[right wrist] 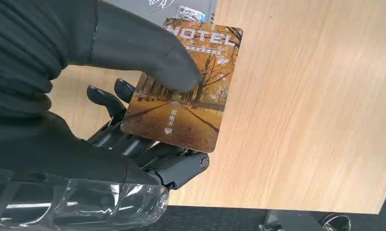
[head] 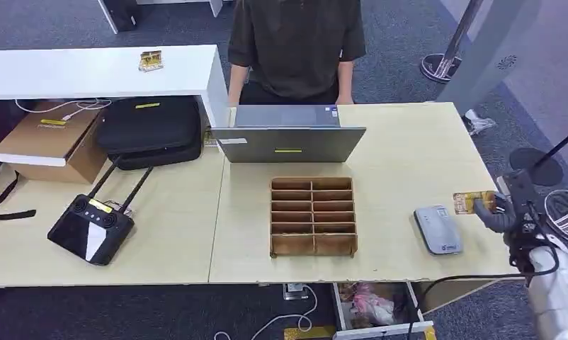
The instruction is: Pass the card to the sensor for recognition and then transmit it.
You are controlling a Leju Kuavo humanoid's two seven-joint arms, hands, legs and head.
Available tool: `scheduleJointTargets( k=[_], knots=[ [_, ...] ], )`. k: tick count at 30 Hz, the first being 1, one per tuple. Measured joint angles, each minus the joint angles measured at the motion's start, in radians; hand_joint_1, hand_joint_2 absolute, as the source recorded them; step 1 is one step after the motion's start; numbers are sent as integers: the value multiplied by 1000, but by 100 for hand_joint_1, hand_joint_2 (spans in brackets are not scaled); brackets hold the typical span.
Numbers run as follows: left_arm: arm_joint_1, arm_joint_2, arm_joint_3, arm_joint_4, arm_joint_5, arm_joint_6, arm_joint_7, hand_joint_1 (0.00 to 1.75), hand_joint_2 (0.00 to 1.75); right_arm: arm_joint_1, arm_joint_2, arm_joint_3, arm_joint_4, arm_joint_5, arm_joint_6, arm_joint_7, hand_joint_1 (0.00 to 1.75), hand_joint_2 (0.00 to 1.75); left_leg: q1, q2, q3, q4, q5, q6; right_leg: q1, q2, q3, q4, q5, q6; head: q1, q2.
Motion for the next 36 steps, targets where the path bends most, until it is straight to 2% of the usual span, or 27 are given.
scheduleJointTargets(
  k=[4, 13, 18, 24, 32, 36],
  knots=[
    [-2, 1, 0, 0, -5, -4, 0, 0, 0, -8, 0, 0, 7, 15, 23, 0, 175, 175, 0, 0, 0, 0, 0, 0, 0, 0, 0, 0, 0, 0, 0, 0],
    [-2, 1, 0, 0, -11, -9, -3, 0, 0, -20, 18, 15, 42, 56, 26, 2, 175, 175, 0, 0, 0, 0, 0, 0, 0, 0, 0, 0, 0, 0, 0, 0],
    [-4, 2, 0, 0, -18, -11, 2, 0, 0, -75, 31, 62, 111, 137, 17, 52, 175, 175, 0, 0, 0, 0, 0, 0, 0, 0, 0, 0, 0, 0, -1, 0],
    [-4, 5, 0, 0, -26, -10, 10, 0, 0, -128, 56, 109, 195, 188, -23, 82, 175, 175, 0, 0, 0, 0, 0, 0, 0, 1, 0, 0, 0, 0, 0, 0],
    [-4, 5, 0, 0, -26, -9, 9, 0, 0, -166, 85, 137, 257, 222, -54, 88, 175, 175, 0, 2, 3, 0, 0, 0, 0, 1, 2, 0, 0, 0, 0, 0],
    [-5, 5, 0, 0, -27, -9, 7, 0, 0, -168, 90, 145, 265, 231, -51, 71, 175, 175, 0, 2, 3, 0, 0, 0, 0, 2, 3, 0, 0, 0, 0, 0]
  ],
)
